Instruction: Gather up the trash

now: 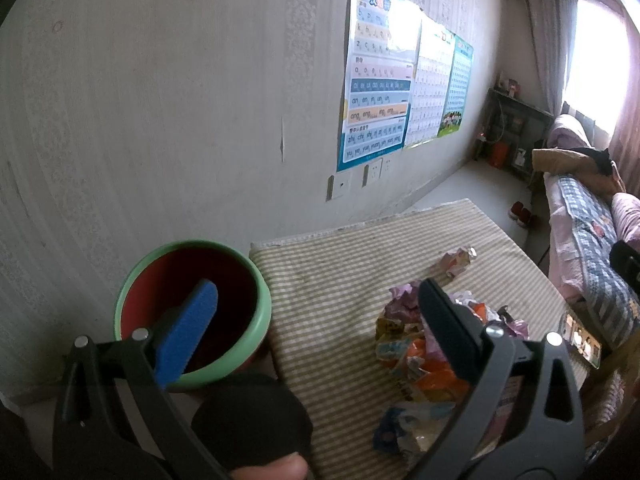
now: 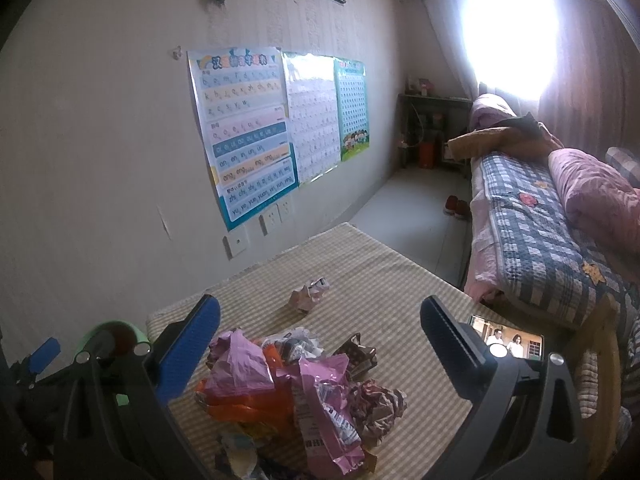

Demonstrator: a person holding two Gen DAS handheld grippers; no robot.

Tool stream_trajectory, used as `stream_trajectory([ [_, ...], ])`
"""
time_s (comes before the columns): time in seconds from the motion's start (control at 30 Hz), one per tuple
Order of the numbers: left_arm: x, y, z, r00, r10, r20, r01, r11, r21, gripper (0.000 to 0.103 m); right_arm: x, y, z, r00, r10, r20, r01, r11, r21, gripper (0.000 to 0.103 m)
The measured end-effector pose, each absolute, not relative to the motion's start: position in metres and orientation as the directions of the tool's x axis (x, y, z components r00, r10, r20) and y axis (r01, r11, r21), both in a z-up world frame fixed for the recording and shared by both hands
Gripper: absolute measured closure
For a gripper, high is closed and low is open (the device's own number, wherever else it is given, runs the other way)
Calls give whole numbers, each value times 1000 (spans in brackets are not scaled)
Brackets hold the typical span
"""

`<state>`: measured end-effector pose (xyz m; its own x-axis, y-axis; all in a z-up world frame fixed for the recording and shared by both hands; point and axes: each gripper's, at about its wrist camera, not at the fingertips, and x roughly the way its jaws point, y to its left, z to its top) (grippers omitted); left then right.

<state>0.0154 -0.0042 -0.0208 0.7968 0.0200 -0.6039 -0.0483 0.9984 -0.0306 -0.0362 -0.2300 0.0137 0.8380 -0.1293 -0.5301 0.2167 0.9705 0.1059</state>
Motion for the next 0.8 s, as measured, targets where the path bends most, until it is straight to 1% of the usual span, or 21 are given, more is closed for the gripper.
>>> stream_trajectory([
  [0.27,15,-4,-21,807,42,-589,-58,998,-8,5,-33,-232,15,834,-130,-536,219,970,105,7],
  [0.37,15,-4,-19,817,24,-577,-41,999,-17,5,-34,-231,15,836,-131,-533,220,970,106,7],
  [0.47,15,-7,-18,826,39,-562,-40,999,10,5,-33,-231,15,836,-132,-532,219,970,102,7],
  [0.7,19,-19,-17,814,-32,-580,34,999,-8,5,-34,-233,16,838,-137,-529,221,970,98,7],
  [0.8,19,-22,-17,810,-37,-586,42,999,-6,5,-36,-235,17,838,-142,-527,226,969,98,7],
])
